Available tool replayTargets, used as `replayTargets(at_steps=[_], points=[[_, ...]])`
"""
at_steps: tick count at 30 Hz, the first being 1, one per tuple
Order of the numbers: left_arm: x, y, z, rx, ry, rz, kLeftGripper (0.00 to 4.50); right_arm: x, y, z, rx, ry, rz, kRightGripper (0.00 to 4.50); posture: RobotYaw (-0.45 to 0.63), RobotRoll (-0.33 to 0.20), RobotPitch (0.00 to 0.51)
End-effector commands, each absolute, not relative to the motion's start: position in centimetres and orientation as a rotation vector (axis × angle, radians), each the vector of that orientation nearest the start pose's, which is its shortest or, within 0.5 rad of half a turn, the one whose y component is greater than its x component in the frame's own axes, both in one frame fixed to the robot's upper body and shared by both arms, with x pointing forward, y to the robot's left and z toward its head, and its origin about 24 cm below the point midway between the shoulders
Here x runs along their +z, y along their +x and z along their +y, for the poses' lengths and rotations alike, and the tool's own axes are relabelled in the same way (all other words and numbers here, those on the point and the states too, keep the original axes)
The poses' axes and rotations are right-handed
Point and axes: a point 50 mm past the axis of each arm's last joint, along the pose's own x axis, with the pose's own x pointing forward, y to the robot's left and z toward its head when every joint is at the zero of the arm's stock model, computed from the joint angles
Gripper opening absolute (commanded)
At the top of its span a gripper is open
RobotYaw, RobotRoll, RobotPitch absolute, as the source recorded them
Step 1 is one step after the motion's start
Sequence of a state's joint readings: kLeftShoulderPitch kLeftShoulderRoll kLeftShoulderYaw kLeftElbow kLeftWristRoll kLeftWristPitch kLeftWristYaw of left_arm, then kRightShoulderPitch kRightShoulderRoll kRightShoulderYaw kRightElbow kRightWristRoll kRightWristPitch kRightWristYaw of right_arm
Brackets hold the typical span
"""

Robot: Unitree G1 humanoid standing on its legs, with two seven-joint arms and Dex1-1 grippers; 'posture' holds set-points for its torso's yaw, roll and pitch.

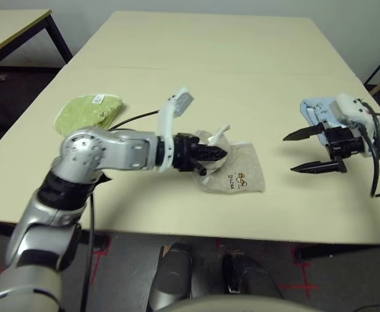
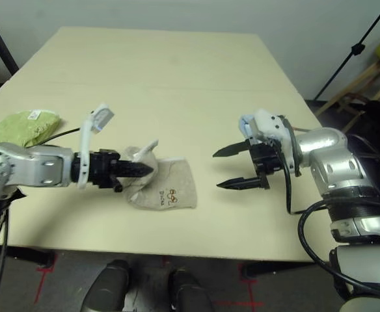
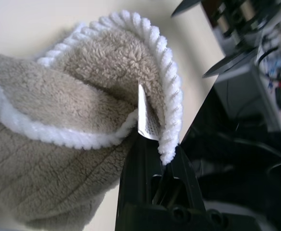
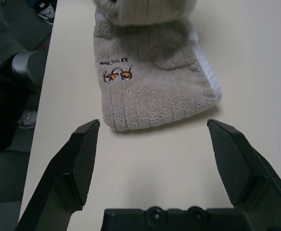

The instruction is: Fold the towel and set it aside.

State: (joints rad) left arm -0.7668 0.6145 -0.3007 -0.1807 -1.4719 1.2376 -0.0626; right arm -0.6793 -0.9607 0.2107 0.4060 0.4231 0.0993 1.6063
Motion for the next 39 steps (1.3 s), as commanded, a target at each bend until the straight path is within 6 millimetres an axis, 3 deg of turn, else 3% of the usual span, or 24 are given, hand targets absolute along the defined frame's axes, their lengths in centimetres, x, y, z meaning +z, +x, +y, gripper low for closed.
replayTargets(at_steps=[1,3,13,15,22,28,36,39], points=[[17.2,26.4,7.4,-1.188,-0.008,0.726,0.25,18.7,29.7,-26.0,1.426,-0.514,0.319,4.50,0.16,0.000,0.146],[16.9,26.4,6.9,-1.206,0.031,0.725,0.70,18.7,29.6,-26.0,1.426,-0.512,0.319,4.50,0.16,0.000,0.145],[18.1,25.9,4.6,-1.377,0.078,0.673,4.02,18.4,29.7,-26.1,1.423,-0.507,0.327,4.50,0.17,0.000,0.145],[18.4,25.7,4.4,-1.400,0.078,0.662,4.46,18.4,29.8,-26.1,1.424,-0.508,0.327,4.50,0.17,0.000,0.147],[20.9,26.5,6.0,-1.349,0.057,0.574,4.46,18.6,30.1,-25.9,1.411,-0.456,0.311,4.50,0.18,0.000,0.149],[22.6,27.8,10.3,-1.153,0.033,0.502,4.46,19.4,30.5,-24.3,1.393,-0.372,0.274,4.50,0.19,0.000,0.150],[20.6,27.6,16.6,-0.882,0.037,0.424,4.46,19.2,30.1,-20.3,1.444,-0.268,0.219,4.50,0.20,0.000,0.148],[19.6,26.8,17.8,-0.881,0.044,0.447,3.55,19.0,30.0,-19.1,1.476,-0.226,0.199,4.50,0.20,0.000,0.148]])
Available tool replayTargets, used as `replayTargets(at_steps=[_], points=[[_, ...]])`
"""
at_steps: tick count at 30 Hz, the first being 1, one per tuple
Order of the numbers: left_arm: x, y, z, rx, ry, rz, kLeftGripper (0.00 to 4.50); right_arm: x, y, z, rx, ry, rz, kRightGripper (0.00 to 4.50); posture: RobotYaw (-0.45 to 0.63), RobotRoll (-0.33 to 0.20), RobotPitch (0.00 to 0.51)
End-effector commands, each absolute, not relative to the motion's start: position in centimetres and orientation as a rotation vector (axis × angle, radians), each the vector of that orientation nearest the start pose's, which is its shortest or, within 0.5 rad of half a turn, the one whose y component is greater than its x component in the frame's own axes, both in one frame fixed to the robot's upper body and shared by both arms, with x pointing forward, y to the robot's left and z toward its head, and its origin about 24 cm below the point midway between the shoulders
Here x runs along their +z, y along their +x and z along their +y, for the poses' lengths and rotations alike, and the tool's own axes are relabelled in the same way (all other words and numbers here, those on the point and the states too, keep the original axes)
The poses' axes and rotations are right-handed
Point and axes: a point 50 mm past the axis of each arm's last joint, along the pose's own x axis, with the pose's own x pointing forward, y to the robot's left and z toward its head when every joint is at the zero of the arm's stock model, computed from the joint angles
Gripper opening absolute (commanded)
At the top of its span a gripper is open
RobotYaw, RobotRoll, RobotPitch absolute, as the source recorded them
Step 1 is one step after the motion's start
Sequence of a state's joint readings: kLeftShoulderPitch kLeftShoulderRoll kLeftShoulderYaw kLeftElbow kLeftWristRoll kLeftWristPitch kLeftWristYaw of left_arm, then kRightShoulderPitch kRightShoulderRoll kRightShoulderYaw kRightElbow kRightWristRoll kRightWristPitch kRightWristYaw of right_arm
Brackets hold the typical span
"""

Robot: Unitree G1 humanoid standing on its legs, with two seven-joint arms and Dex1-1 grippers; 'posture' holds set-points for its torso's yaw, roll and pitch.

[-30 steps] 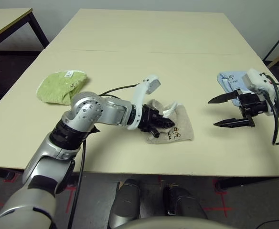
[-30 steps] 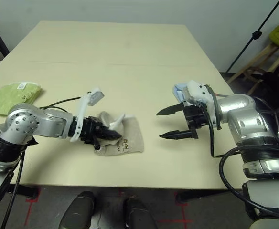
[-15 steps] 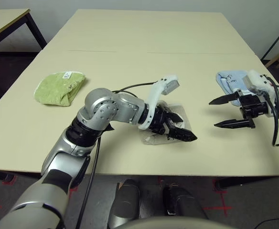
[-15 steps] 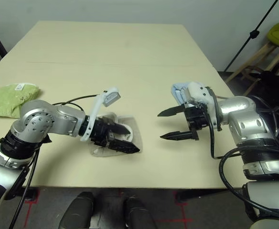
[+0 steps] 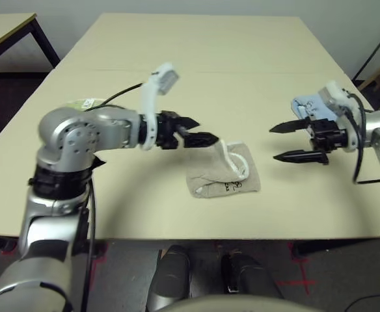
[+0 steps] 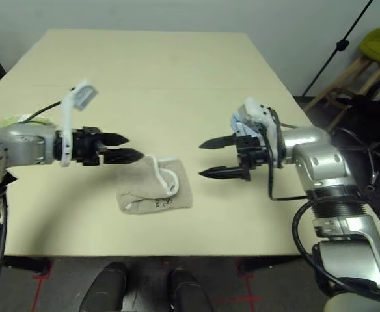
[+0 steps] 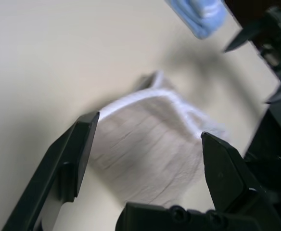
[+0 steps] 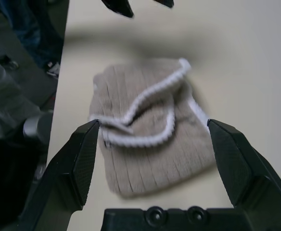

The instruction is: Fold the towel and set it aside.

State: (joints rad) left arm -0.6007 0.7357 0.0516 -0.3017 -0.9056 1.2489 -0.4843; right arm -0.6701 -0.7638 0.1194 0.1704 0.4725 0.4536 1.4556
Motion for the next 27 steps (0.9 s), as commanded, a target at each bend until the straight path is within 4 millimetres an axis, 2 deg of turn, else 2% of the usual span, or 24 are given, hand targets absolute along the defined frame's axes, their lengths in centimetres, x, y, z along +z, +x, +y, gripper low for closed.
replayTargets(at_steps=[1,5,10,11,14,19,20,23,27], points=[[19.3,26.6,18.1,-0.882,0.037,0.456,3.24,19.0,30.1,-18.6,1.486,-0.220,0.184,4.50,0.20,0.000,0.148],[19.3,26.6,18.2,-0.895,0.014,0.439,1.89,19.0,30.5,-16.8,1.518,-0.206,0.141,4.50,0.21,0.000,0.147],[18.7,26.4,17.1,-0.966,0.042,0.448,0.24,17.8,30.6,-15.1,1.544,-0.243,0.125,4.50,0.21,0.000,0.151],[18.5,26.4,16.8,-0.976,0.047,0.452,0.02,17.6,30.5,-14.8,1.549,-0.243,0.121,4.50,0.21,0.000,0.153],[18.0,26.2,16.3,-1.007,0.067,0.469,0.02,16.9,30.4,-14.2,1.552,-0.269,0.113,4.50,0.20,0.000,0.152],[18.0,26.3,16.9,-0.995,0.068,0.467,0.02,17.0,30.4,-14.3,1.545,-0.255,0.103,4.50,0.21,0.000,0.152],[18.1,26.3,17.0,-0.992,0.063,0.461,0.00,17.1,30.4,-14.4,1.541,-0.253,0.104,4.11,0.21,0.000,0.152],[18.3,26.5,17.2,-0.985,0.058,0.454,0.00,17.6,30.4,-14.6,1.533,-0.233,0.103,4.48,0.21,0.000,0.154],[18.4,26.4,17.0,-1.008,0.050,0.444,0.00,18.3,30.5,-14.4,1.535,-0.216,0.091,4.48,0.20,0.000,0.154]])
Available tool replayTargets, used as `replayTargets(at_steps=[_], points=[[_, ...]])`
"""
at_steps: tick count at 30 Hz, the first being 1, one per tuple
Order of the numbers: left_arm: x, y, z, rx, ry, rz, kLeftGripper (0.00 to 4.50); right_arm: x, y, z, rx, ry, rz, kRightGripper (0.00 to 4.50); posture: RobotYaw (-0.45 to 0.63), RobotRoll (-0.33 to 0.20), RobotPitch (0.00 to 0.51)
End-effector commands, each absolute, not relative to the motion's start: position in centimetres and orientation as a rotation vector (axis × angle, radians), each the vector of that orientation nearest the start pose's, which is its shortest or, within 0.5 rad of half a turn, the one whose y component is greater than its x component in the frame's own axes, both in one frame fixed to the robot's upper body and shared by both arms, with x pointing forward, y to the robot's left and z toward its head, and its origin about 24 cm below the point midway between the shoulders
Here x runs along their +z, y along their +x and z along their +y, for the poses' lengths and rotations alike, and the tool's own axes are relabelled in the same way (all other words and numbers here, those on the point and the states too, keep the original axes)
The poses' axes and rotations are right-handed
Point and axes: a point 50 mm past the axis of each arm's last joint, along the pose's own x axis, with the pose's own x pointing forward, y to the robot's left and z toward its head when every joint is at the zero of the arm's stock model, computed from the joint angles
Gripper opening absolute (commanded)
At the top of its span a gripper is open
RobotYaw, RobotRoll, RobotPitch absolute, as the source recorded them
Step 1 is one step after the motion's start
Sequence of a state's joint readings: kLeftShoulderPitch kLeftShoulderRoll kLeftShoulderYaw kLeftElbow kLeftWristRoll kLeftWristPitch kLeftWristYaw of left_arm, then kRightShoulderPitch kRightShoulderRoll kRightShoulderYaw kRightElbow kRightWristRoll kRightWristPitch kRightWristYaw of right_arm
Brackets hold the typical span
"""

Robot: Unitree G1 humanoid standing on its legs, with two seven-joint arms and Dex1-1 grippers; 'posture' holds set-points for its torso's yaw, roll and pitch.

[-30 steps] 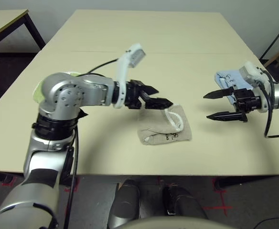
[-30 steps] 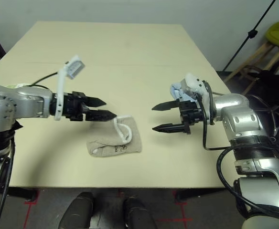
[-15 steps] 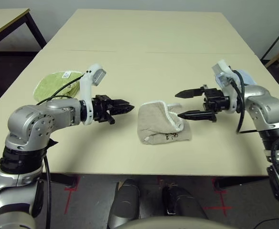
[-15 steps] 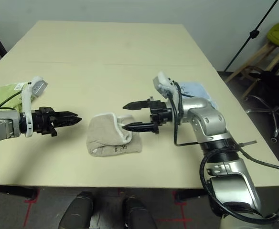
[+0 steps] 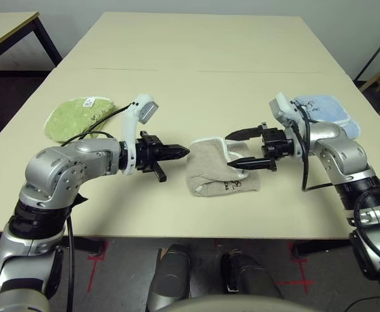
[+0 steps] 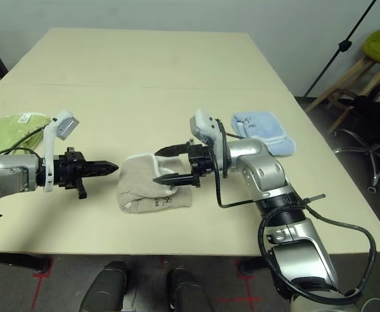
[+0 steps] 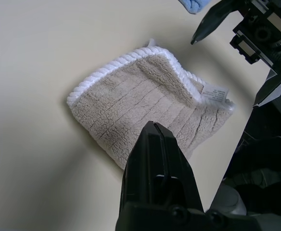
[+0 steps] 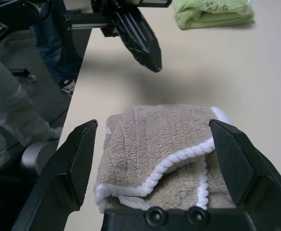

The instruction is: Fold the towel and set it aside.

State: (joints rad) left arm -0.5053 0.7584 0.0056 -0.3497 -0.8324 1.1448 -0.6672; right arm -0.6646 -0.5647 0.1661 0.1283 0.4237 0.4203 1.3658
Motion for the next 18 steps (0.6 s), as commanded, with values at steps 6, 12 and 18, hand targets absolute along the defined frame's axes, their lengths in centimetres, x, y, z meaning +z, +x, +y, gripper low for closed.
replayTargets(at_steps=[6,12,18], points=[[18.5,26.4,16.8,-1.034,0.058,0.425,0.00,18.8,30.4,-13.7,1.564,-0.182,0.080,3.20,0.20,0.000,0.154],[18.4,26.3,16.6,-1.048,0.065,0.423,0.00,18.8,30.4,-13.1,1.577,-0.187,0.070,0.86,0.21,0.000,0.151],[16.7,26.4,15.8,-1.082,0.131,0.467,0.00,17.2,30.3,-12.2,1.585,-0.246,0.097,0.06,0.21,0.000,0.163]])
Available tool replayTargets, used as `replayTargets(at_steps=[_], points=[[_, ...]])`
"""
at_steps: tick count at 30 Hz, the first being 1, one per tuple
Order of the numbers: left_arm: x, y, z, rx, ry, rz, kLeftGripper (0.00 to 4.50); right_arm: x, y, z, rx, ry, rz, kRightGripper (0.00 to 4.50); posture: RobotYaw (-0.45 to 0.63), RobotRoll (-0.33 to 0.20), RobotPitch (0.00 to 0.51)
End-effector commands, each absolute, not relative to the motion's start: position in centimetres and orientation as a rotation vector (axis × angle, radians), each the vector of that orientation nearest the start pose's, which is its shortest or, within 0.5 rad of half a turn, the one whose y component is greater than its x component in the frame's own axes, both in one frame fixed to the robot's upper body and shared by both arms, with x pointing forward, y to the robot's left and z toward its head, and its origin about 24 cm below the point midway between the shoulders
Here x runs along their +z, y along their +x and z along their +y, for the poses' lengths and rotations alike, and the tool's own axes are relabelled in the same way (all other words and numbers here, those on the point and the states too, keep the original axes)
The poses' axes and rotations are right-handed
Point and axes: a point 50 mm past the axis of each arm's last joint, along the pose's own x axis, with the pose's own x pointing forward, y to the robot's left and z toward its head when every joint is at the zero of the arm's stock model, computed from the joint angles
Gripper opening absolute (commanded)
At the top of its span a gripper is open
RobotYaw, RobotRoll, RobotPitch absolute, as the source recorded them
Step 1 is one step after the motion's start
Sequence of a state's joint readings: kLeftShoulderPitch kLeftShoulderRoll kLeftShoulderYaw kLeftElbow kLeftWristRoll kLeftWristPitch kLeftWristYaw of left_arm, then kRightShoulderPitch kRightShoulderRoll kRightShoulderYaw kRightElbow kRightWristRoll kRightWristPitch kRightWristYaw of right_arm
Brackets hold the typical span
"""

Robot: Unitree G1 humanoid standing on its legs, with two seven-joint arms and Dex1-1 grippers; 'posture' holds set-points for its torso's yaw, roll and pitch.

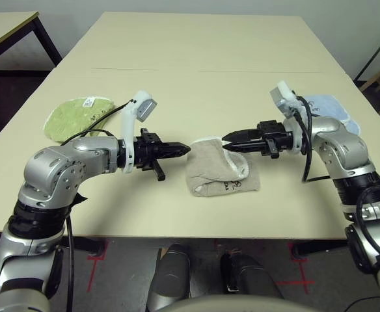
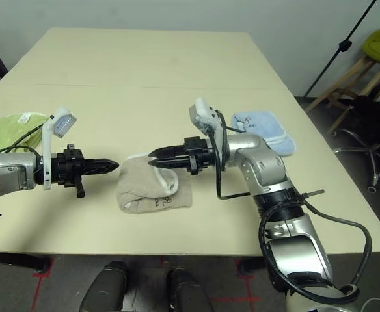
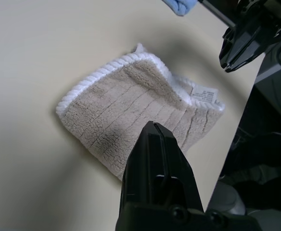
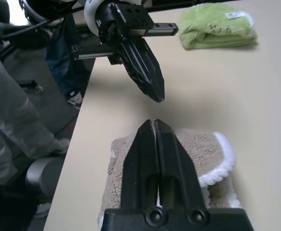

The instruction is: Fold the towel and set it aside.

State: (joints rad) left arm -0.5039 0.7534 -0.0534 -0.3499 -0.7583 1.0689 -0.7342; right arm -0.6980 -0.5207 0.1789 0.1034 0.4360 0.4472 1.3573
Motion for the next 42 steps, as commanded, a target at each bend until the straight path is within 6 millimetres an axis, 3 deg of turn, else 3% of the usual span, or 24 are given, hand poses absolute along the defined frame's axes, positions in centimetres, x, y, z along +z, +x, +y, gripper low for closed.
replayTargets(at_steps=[1,12,22,26,32,35,38,42], points=[[16.3,26.4,15.6,-1.090,0.131,0.475,0.00,16.6,30.4,-12.3,1.583,-0.271,0.109,0.06,0.20,0.000,0.168],[12.7,26.9,12.2,-1.199,0.186,0.537,0.00,10.9,29.3,-15.0,1.567,-0.379,0.300,0.06,0.20,0.000,0.160],[10.6,26.6,11.1,-1.237,0.187,0.584,0.00,8.1,29.4,-17.6,1.473,-0.407,0.395,0.06,0.19,0.000,0.152],[12.0,26.7,11.3,-1.238,0.127,0.542,0.00,9.0,29.8,-17.4,1.474,-0.352,0.357,0.06,0.20,0.000,0.153],[16.6,27.3,13.2,-1.201,0.062,0.430,0.00,13.5,30.5,-17.6,1.479,-0.183,0.259,0.06,0.21,0.000,0.154],[18.0,27.9,14.3,-1.149,0.063,0.390,0.00,15.7,31.1,-18.0,1.471,-0.138,0.216,0.06,0.21,0.000,0.154],[18.2,28.8,15.0,-1.101,0.084,0.378,0.00,17.0,31.9,-17.6,1.455,-0.146,0.169,0.06,0.20,0.000,0.156],[16.5,29.9,14.7,-1.076,0.127,0.394,0.00,16.3,32.7,-15.7,1.462,-0.190,0.154,0.06,0.20,0.000,0.156]])
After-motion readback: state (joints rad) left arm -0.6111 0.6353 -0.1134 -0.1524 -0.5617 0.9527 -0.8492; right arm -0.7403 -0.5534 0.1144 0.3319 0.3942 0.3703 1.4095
